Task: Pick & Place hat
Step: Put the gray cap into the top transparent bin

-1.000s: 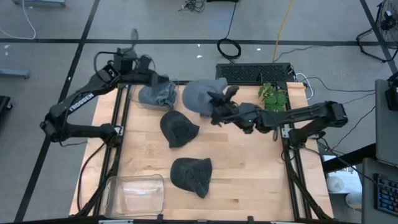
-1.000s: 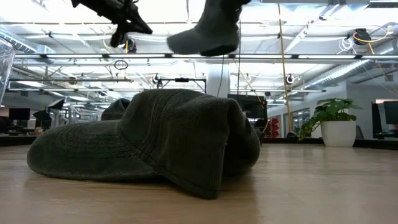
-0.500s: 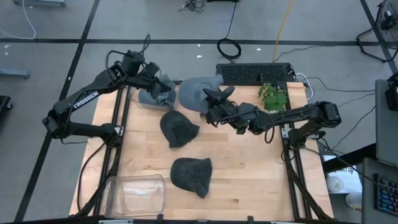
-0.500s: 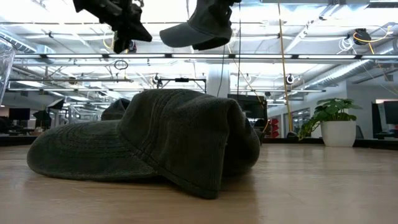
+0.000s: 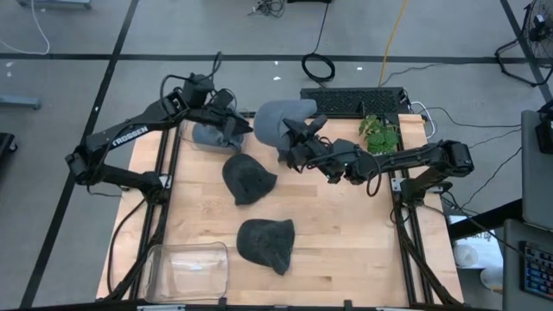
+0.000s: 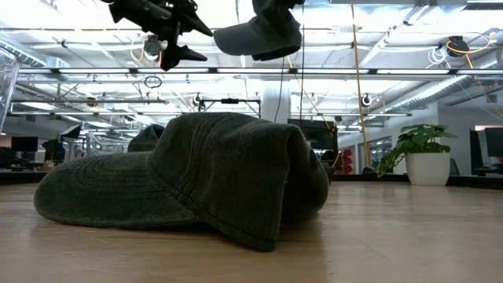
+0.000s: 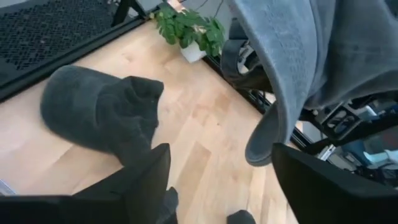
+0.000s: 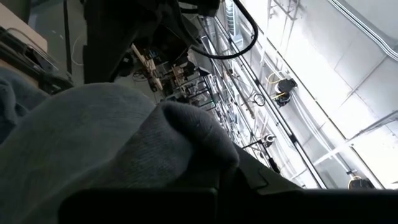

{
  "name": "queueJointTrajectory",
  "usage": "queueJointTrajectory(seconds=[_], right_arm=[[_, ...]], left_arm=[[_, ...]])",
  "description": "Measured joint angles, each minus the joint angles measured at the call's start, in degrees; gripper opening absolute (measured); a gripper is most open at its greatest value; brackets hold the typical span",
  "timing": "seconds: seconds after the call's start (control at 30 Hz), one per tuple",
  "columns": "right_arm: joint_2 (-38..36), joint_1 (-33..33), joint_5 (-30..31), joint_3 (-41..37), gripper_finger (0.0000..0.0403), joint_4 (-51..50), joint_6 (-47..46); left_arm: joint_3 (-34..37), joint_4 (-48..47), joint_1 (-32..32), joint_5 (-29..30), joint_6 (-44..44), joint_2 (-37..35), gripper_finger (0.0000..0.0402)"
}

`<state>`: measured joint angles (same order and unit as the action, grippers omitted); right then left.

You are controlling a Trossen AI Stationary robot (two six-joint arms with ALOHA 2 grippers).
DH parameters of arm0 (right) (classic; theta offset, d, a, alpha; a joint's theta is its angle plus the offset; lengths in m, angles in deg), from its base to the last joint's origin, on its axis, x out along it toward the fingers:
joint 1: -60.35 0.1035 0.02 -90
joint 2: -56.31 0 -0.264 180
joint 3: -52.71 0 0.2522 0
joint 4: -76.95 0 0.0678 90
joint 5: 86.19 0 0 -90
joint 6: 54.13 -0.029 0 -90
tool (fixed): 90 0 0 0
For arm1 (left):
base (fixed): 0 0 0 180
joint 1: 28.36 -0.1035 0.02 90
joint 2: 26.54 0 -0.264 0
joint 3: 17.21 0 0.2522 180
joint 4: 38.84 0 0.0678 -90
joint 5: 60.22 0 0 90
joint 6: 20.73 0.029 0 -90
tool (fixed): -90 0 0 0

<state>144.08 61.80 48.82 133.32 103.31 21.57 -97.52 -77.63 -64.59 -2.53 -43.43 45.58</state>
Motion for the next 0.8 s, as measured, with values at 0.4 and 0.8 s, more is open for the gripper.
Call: queueJointTrajectory(seconds=[0.4, 0.8], right_arm=[[0.0, 0.0, 1.8, 0.0, 0.0000, 1.2, 0.0], [0.0, 1.1, 4.3, 0.0, 0.0000, 0.1, -0.5]], left_arm=[[0.0, 6.0, 2.0, 0.2, -1.8, 0.0, 0.0295], [-0.1, 6.1, -0.8, -1.3, -0.7, -3.6, 0.0283]])
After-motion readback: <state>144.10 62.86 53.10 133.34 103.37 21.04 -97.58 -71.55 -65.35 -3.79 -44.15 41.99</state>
